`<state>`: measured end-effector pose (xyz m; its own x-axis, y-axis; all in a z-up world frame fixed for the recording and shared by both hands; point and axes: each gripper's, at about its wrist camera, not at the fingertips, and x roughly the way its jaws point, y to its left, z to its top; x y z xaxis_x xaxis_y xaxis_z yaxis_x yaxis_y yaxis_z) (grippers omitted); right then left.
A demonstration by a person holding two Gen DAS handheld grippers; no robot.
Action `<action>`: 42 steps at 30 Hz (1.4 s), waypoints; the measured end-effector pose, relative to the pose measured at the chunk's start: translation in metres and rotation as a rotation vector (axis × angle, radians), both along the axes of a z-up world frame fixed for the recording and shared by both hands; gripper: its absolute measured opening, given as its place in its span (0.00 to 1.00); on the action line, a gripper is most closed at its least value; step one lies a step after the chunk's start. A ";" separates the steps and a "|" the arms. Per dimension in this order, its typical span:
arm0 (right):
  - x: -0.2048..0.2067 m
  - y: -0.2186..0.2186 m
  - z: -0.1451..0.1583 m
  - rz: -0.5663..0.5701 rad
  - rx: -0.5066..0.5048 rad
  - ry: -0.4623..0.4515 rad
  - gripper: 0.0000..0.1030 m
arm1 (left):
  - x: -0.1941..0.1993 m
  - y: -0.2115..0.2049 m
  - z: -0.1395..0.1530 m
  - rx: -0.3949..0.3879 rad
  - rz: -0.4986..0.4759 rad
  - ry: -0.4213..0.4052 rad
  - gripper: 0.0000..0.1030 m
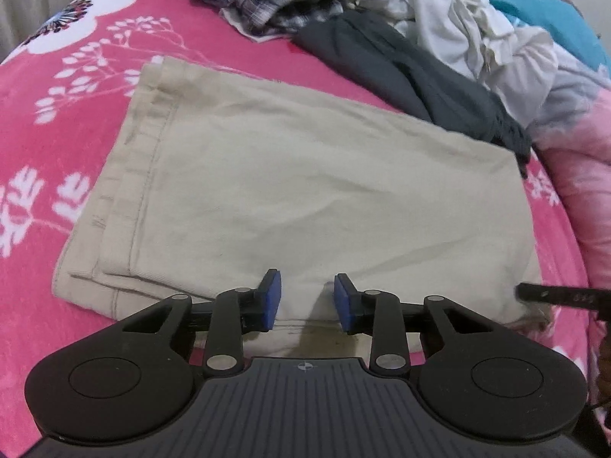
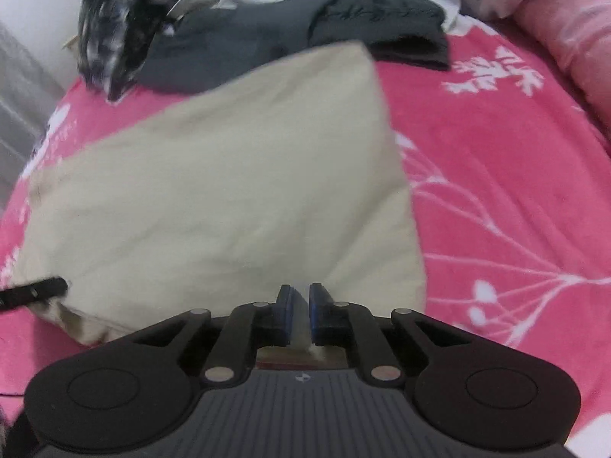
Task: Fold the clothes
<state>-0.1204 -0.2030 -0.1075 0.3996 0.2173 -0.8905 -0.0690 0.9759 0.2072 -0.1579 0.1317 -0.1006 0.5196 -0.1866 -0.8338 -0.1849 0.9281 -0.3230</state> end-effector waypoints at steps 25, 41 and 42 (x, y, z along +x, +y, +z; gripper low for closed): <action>0.112 0.006 -0.003 -0.098 -0.028 -0.193 0.09 | 0.083 0.030 -0.004 0.141 0.114 -0.090 0.34; 0.111 0.009 0.030 -0.113 0.174 -0.222 0.15 | 0.094 0.032 0.005 0.081 0.161 -0.152 0.39; 0.111 0.011 0.032 -0.112 0.185 -0.220 0.15 | 0.091 0.033 0.007 0.086 0.167 -0.154 0.39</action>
